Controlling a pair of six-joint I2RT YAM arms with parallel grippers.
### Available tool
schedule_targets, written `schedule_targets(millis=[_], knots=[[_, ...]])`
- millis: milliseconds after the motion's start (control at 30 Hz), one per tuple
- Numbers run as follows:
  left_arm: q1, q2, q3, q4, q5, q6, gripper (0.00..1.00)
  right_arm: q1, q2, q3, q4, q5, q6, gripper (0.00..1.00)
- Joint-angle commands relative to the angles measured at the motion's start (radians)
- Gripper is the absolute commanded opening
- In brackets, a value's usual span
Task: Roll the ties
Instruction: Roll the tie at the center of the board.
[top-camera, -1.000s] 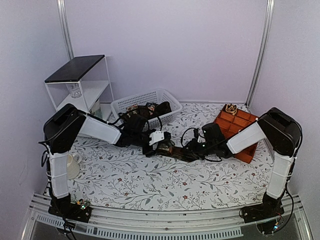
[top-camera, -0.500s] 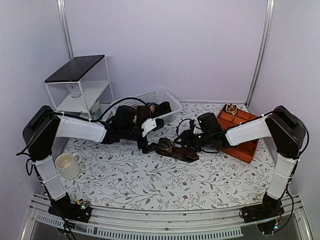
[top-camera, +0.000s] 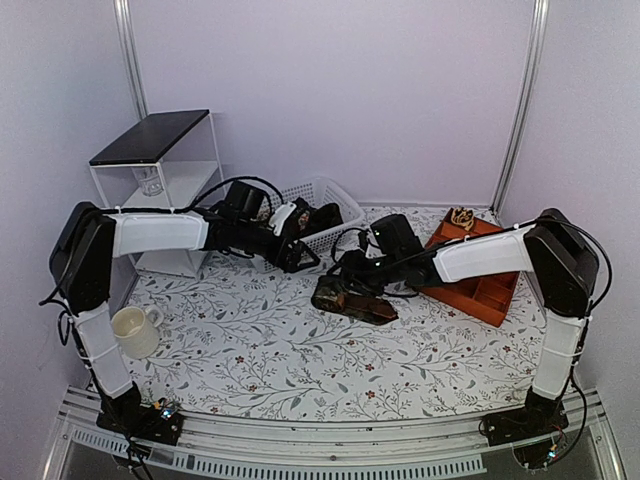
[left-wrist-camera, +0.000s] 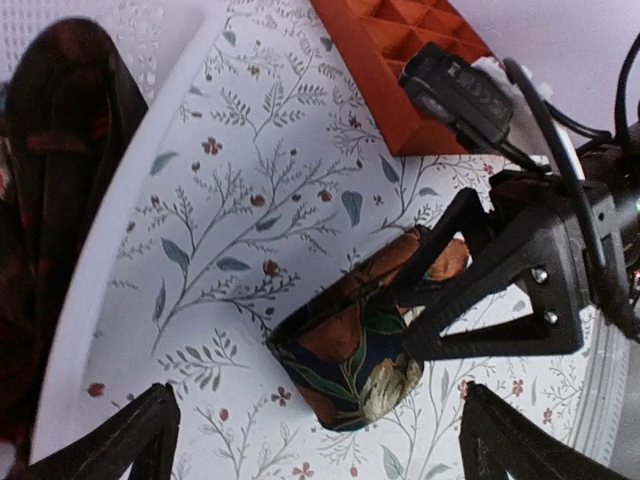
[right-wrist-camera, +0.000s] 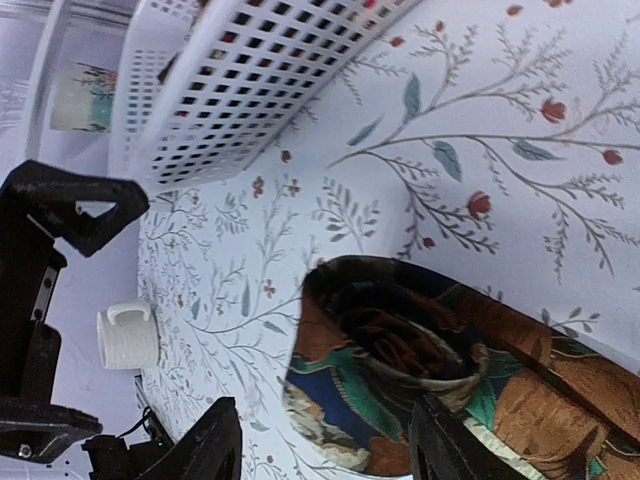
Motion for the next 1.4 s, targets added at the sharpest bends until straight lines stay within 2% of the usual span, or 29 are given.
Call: schedule_targets(millis=[0, 133, 167, 200, 333, 433, 533, 767, 1033, 1200, 1367], knots=[[0.003, -0.016, -0.040, -0.048, 0.028, -0.165, 0.99, 0.000, 0.051, 0.033, -0.094, 0.054, -0.028, 0.56], [0.000, -0.044, -0.103, 0.010, -0.033, -0.232, 0.98, 0.001, 0.089, 0.050, -0.129, 0.052, -0.045, 0.49], [-0.001, -0.050, -0.118, 0.029, -0.049, -0.248, 0.95, 0.000, 0.096, 0.047, -0.128, 0.054, -0.050, 0.47], [-0.001, -0.051, -0.127, 0.040, -0.061, -0.266, 0.90, 0.001, 0.102, 0.043, -0.127, 0.056, -0.050, 0.45], [-0.004, -0.023, -0.155, 0.113, -0.042, -0.352, 0.50, 0.001, 0.105, 0.018, -0.117, 0.074, -0.072, 0.37], [-0.018, 0.008, -0.163, 0.160, -0.040, -0.392, 0.30, 0.000, 0.088, -0.016, -0.084, 0.082, -0.088, 0.35], [-0.027, 0.053, -0.134, 0.164, -0.047, -0.405, 0.18, 0.001, 0.086, -0.029, -0.074, 0.083, -0.099, 0.33], [-0.043, 0.159, -0.088, 0.145, -0.112, -0.398, 0.00, 0.000, 0.070, -0.073, -0.046, 0.093, -0.101, 0.31], [-0.048, 0.232, -0.075, 0.178, -0.151, -0.427, 0.00, 0.000, 0.059, -0.097, -0.001, 0.085, -0.107, 0.31], [-0.050, 0.289, -0.061, 0.212, -0.057, -0.442, 0.00, -0.001, 0.047, -0.107, 0.012, 0.087, -0.108, 0.31], [-0.053, 0.240, -0.103, 0.224, -0.022, -0.451, 0.00, -0.001, 0.026, -0.120, 0.019, 0.095, -0.107, 0.31]])
